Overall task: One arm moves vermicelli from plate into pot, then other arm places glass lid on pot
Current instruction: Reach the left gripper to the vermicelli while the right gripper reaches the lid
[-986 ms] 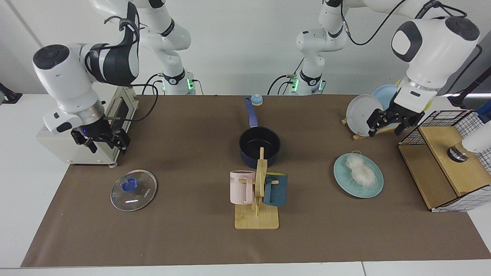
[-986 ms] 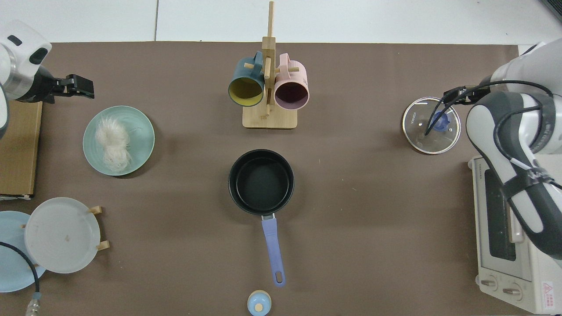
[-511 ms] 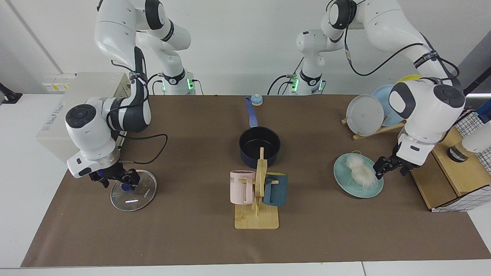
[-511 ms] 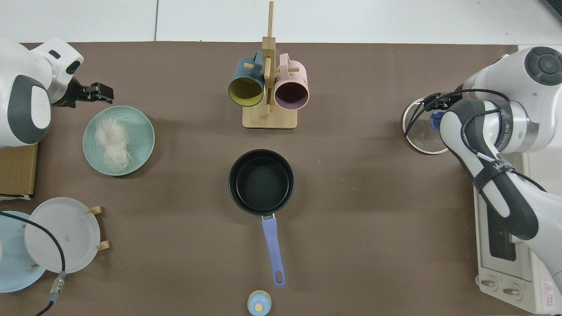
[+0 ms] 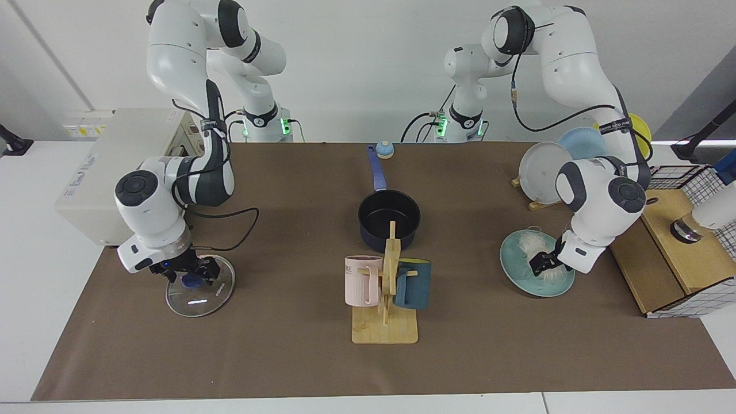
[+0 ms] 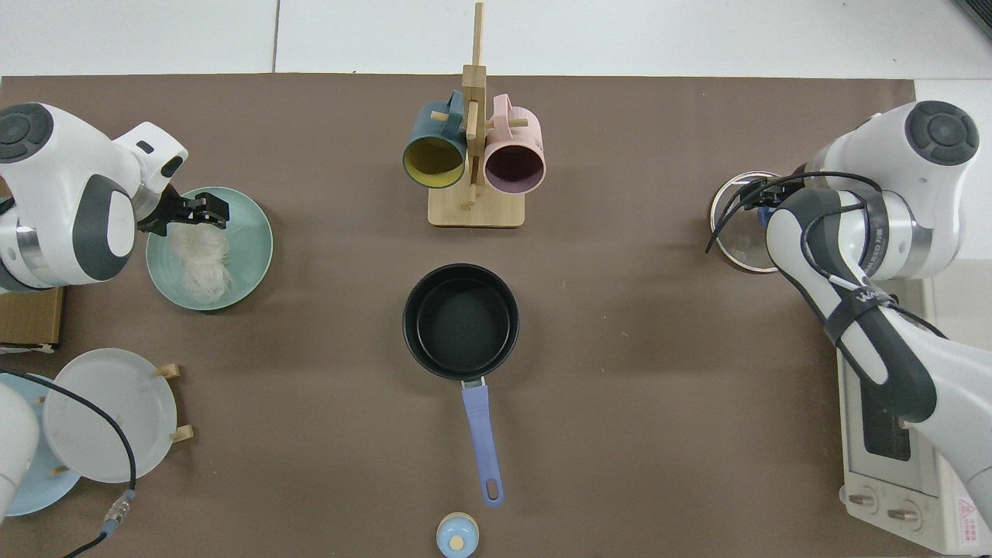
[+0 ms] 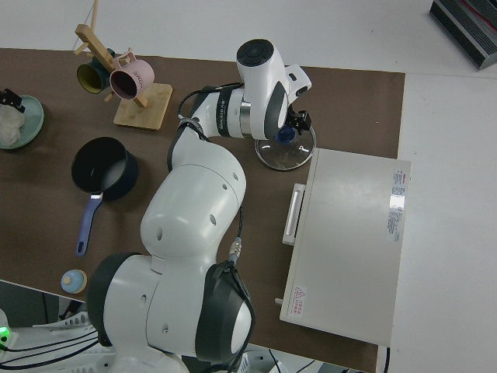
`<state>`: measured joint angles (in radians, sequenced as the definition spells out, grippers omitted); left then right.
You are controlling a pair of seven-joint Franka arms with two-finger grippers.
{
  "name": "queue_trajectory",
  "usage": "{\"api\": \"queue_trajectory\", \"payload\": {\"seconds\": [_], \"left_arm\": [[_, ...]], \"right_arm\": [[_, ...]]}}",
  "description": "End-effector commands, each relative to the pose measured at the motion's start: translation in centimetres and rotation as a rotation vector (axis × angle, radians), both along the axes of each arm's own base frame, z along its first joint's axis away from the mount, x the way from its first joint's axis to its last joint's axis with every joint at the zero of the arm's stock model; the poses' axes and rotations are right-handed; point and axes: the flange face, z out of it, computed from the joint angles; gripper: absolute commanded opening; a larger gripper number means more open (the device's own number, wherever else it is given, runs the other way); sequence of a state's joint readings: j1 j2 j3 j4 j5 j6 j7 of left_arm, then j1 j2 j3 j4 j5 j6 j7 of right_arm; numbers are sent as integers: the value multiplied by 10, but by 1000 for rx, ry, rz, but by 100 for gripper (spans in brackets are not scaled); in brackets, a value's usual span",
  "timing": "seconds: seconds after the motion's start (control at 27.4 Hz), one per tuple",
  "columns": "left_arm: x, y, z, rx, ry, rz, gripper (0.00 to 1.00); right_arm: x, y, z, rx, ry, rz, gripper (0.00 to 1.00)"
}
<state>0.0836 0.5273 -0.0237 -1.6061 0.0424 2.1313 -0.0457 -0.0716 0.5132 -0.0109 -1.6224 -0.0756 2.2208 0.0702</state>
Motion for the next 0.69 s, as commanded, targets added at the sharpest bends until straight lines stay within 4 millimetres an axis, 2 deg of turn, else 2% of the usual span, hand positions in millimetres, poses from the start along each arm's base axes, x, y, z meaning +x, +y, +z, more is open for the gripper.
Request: {"api": "queue_trajectory", "payload": {"seconds": [0.0,0.04,0.11,0.18,0.29,0.47,0.58,0.66], "left_arm": [[-11,1,0,6,-10,30,91],[-11,0,0,5,-11,35,74],[-12,-2,-1,6,-5,55,0],[-11,-3,2,5,-3,100,0],[-6,-5,11,6,4,108,0],[-3,-10,19,14,16,95,0],[1,-14,33,15,-2,91,0],[4,-17,45,12,5,89,0]], "right_arm": [[-5,-2,-2,-9,-5,-5,98],[-5,-3,-3,-11,-1,5,98],[-5,-2,-2,-11,-2,24,98],[-5,-5,-3,-11,2,24,95],[-6,-6,-3,-12,7,26,84],[-7,-6,-3,-8,20,26,58],[-8,-7,-4,-5,26,37,55],[-9,-7,-3,-3,28,46,42]]}}
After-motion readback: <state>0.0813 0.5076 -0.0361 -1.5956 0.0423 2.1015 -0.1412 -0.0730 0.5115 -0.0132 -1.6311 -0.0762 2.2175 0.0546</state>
